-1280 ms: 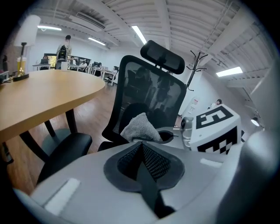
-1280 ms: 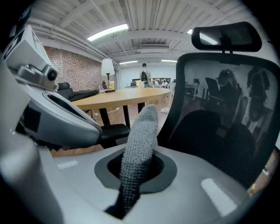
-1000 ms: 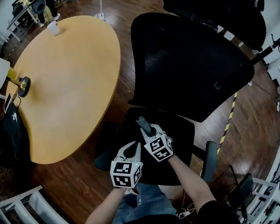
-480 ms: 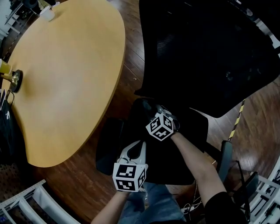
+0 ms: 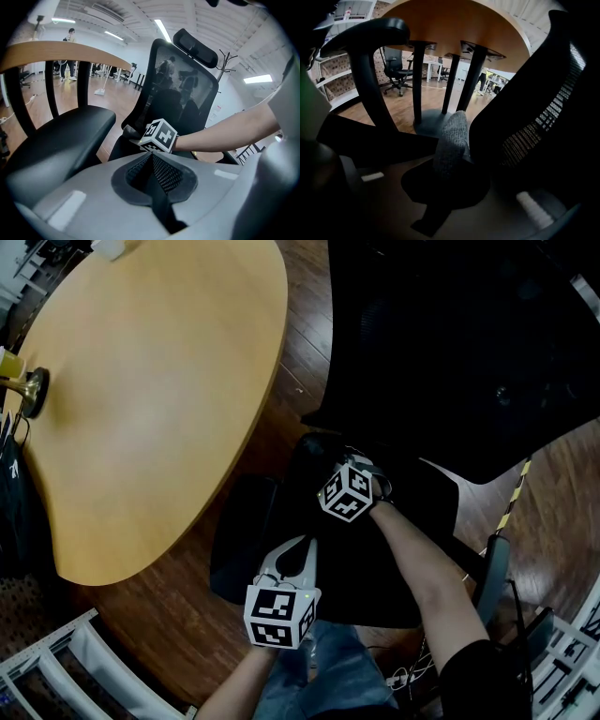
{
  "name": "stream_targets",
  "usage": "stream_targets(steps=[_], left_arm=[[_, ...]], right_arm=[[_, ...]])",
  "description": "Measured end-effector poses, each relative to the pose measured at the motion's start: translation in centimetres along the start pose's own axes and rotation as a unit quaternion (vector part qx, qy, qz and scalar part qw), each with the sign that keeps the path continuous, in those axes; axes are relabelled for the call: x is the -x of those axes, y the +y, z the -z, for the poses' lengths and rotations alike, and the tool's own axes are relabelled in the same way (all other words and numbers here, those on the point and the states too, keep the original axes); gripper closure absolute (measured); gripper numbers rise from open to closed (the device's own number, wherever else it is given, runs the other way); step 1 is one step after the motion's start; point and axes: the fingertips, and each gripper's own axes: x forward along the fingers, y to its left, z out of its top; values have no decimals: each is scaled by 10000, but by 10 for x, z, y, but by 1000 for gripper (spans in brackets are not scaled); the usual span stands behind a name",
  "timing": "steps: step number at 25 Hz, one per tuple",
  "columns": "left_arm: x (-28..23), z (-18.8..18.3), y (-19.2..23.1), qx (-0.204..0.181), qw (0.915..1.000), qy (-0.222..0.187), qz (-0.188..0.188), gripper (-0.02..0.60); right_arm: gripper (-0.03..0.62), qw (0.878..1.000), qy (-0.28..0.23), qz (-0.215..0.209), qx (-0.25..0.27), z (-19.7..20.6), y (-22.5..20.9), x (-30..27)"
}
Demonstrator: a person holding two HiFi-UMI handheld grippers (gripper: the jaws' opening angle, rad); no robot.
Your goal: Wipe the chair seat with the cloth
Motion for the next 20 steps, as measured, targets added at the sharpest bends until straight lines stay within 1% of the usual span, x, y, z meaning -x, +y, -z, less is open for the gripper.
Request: stream_targets(steps=[4,8,15,20], left_arm=[[4,8,-2,-37,10000,-1,15,578],[17,22,-3,-145,9999,13,34,578],[49,61,-4,-317,9994,84,52,578],[74,90,3,-397,9991,156,69,578]], right_arm=[[582,10000,-85,-52,4,0,17,8],[582,9997,-189,-159,24,-4,49,22],[582,9994,-258,-231,-55,-11,110,48],[582,9994,-212,-239,-98,-13,153,63]])
